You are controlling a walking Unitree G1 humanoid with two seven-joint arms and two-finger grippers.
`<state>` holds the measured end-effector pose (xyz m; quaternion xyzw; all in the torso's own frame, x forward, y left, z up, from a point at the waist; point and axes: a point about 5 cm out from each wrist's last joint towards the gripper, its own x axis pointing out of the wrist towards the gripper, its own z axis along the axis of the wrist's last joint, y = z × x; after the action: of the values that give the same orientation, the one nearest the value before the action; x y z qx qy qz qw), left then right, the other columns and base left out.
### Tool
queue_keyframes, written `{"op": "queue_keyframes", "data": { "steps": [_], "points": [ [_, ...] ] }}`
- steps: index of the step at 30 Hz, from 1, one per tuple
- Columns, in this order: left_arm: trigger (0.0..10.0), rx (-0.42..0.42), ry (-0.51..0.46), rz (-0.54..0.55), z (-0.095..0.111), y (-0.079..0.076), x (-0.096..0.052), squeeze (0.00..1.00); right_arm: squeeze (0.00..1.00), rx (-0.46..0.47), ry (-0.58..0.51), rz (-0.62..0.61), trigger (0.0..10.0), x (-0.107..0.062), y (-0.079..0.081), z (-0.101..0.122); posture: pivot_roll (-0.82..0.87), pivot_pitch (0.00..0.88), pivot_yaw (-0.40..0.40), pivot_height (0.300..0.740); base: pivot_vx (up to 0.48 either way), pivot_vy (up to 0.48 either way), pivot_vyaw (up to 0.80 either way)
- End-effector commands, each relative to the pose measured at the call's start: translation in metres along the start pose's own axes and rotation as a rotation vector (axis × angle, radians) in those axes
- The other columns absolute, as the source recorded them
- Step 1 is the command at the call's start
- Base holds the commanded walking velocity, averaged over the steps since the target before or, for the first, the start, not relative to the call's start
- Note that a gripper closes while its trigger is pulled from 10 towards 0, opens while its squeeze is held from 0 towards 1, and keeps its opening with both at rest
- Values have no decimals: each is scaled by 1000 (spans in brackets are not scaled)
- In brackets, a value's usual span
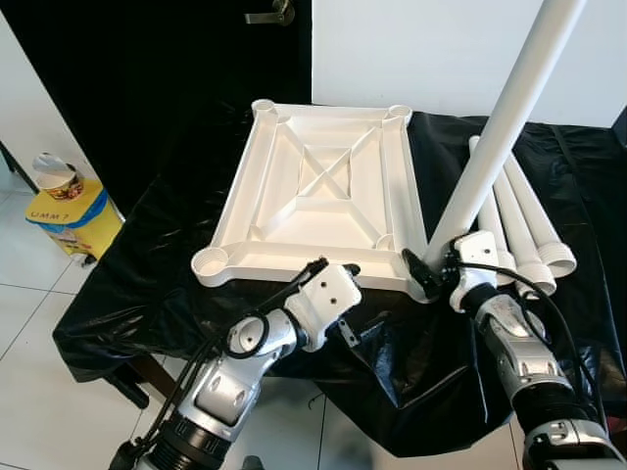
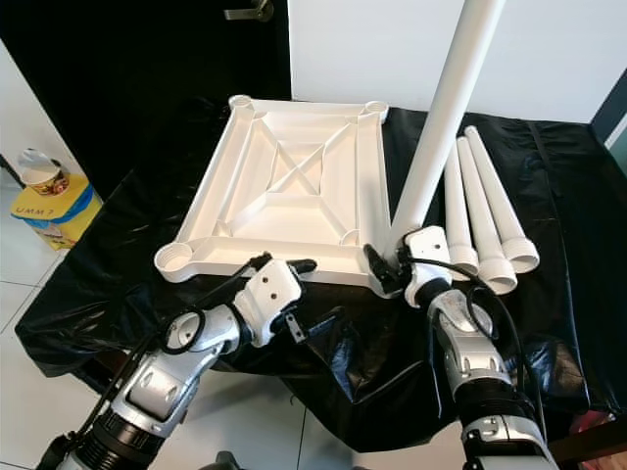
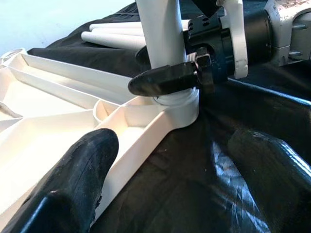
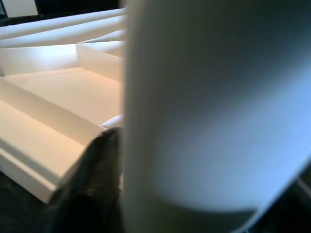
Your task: Building children table
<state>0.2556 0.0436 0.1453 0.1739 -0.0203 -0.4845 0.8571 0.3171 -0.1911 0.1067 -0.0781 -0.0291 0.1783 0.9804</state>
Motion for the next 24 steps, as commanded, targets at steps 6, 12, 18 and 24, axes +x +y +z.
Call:
{"op": "queue_keyframes", "data": {
  "steps": [6,12,18,24],
  "points": [
    [10000,-7,-3,-11,0,-5,1,0,0,14,14,-33,0,-5,-5,-7,61,29,-30,740,0,0,0],
    [10000,-8,-4,-13,0,-4,2,0,0,32,49,-106,0,-7,0,-12,50,36,-21,740,0,0,0],
    [10000,-7,-5,-18,0,-4,2,0,0,61,49,-201,9843,-7,4,-12,47,39,-15,740,0,0,0],
    [10000,-6,-4,-17,0,-3,1,0,0,58,63,-392,10000,-6,15,-9,36,38,-11,740,0,0,0]
  ]
}}
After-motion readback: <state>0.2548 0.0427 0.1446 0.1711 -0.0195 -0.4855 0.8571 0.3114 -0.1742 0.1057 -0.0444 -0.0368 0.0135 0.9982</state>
